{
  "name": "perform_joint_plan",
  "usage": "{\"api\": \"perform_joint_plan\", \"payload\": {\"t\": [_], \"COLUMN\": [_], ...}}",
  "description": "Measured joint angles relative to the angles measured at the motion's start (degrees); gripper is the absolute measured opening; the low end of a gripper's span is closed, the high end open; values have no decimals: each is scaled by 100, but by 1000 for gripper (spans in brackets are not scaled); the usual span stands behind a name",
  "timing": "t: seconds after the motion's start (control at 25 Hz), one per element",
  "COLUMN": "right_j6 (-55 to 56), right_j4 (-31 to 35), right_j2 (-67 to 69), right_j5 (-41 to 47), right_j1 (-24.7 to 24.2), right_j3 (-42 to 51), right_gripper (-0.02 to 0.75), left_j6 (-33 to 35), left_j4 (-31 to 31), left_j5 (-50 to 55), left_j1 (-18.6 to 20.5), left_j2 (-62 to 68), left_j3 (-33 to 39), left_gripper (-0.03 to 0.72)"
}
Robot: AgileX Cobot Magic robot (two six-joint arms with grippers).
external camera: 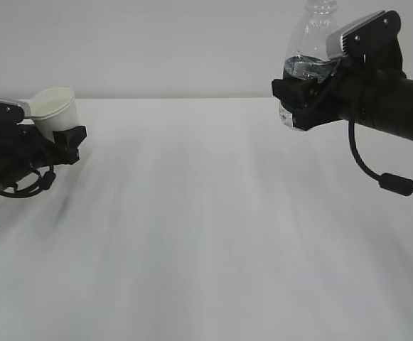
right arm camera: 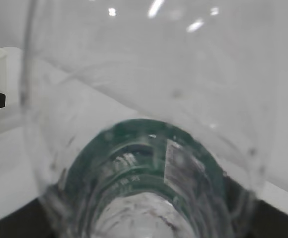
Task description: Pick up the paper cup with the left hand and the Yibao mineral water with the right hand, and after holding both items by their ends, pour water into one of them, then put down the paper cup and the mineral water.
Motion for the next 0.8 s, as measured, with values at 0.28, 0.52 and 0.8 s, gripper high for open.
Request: {"api": "perform_joint_plan", "payload": {"t": [0.28,0.52,0.8], "right_j6": [0,0,0], "right_j4": [0,0,0], "right_j2": [0,0,0], "right_j5": [39,62,75], "right_j1": [0,0,0], "right_j3": [0,0,0], "right_gripper": [435,435,435], "left_j6": [165,353,429], "left_j4": [-346,-649,-703], "left_j5": [-12,-24,-245], "left_j1": [0,9,9], "left_j2": [191,350,592], "left_j3": [0,0,0], "left_gripper": [428,428,428]}}
